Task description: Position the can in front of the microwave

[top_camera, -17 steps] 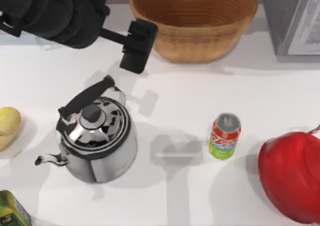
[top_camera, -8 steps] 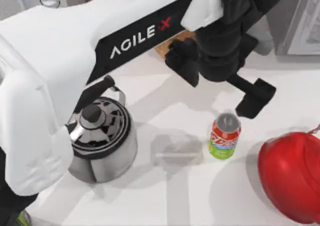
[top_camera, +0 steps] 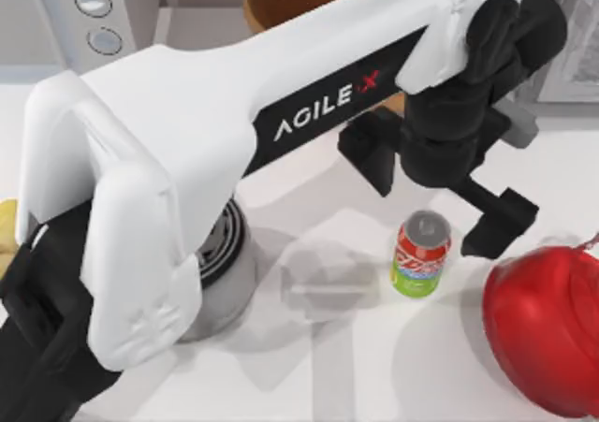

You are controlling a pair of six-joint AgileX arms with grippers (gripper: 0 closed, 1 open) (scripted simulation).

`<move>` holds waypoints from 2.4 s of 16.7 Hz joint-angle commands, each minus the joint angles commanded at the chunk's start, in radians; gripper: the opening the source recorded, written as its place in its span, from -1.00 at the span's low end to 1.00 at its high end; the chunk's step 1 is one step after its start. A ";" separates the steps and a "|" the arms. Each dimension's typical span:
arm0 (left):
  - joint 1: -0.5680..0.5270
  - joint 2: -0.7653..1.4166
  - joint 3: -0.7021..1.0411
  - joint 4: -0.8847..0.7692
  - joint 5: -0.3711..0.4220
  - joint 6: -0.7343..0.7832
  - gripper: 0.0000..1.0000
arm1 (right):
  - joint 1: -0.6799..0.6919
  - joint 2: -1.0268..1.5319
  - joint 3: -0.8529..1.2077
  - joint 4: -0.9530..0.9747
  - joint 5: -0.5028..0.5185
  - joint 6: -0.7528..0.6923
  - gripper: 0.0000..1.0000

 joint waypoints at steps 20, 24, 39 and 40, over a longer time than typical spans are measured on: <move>0.002 0.018 -0.205 0.223 0.000 0.002 0.70 | 0.000 0.000 0.000 0.000 0.000 0.000 1.00; 0.002 0.018 -0.205 0.223 0.000 0.002 0.10 | 0.000 0.000 0.000 0.000 0.000 0.000 1.00; 0.002 0.018 -0.205 0.223 0.000 0.002 -1.00 | 0.000 0.000 0.000 0.000 0.000 0.000 1.00; 0.004 0.017 -0.205 0.223 0.001 0.003 -1.00 | 0.000 0.000 0.000 0.000 0.000 0.000 1.00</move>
